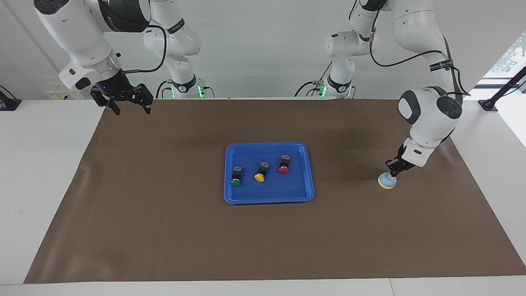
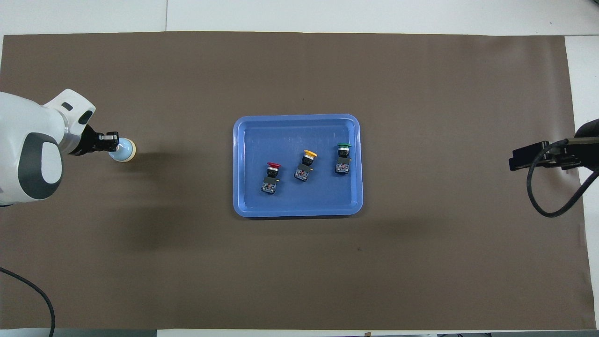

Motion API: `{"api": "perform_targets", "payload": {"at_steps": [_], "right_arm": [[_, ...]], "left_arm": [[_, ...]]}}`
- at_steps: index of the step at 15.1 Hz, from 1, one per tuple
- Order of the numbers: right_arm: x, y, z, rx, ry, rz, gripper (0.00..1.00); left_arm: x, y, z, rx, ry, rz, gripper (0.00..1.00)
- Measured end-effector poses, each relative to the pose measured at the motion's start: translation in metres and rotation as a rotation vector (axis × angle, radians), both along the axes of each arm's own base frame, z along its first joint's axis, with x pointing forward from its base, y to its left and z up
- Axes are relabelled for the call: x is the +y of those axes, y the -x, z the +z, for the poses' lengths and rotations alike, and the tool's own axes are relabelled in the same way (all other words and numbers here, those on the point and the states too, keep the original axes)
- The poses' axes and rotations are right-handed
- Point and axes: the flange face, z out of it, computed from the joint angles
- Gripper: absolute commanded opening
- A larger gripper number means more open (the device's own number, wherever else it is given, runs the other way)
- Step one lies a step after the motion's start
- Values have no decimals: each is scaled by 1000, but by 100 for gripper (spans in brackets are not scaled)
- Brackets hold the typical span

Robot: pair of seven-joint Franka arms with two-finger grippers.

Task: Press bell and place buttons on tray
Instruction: 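Press the bell again with the left gripper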

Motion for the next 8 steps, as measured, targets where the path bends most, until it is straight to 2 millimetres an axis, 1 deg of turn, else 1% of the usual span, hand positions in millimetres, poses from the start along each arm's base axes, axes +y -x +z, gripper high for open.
{"api": "perform_targets", "payload": {"at_steps": [6, 7, 8], "right_arm": [[0, 0, 0, 0, 0, 0, 100], [0, 0, 0, 0, 0, 0, 100], [0, 0, 0, 0, 0, 0, 100]], "left_arm": [[-1, -2, 0, 7, 1, -3, 0], [-1, -3, 4, 30, 2, -5, 0], [-2, -6, 15, 57, 3, -8, 0]]}}
